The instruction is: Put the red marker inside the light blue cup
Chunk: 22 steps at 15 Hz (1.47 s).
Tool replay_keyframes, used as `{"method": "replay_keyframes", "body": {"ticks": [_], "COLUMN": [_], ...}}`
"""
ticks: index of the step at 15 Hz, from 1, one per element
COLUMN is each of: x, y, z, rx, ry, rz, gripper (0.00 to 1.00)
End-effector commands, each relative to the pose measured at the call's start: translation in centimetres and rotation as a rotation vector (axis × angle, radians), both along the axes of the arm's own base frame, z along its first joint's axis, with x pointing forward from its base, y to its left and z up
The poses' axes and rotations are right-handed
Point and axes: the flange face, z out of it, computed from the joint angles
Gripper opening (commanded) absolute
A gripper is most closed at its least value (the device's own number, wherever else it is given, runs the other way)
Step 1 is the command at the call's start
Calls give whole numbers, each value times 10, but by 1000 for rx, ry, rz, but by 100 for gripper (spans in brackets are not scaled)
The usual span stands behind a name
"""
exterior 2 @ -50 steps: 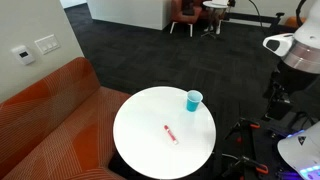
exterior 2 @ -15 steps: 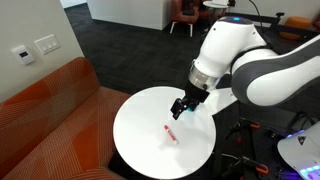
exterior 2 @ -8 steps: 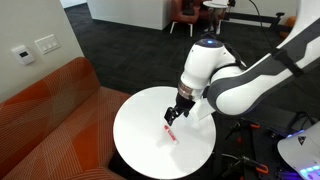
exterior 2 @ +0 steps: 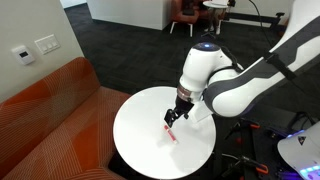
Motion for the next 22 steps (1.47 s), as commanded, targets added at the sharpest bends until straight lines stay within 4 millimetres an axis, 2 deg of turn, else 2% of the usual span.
{"method": "replay_keyframes", "body": {"ticks": [1, 8, 13, 19, 22], "x": [7, 24, 42, 55, 64], "y": [0, -9, -19, -36, -36], "z": [-24, -72, -97, -128, -138], "rx": [19, 43, 42, 13, 9], "ry": [18, 5, 13, 31, 26], "rz": [-34, -99, -141, -112, -84], "gripper": [100, 100, 100, 100, 100]}}
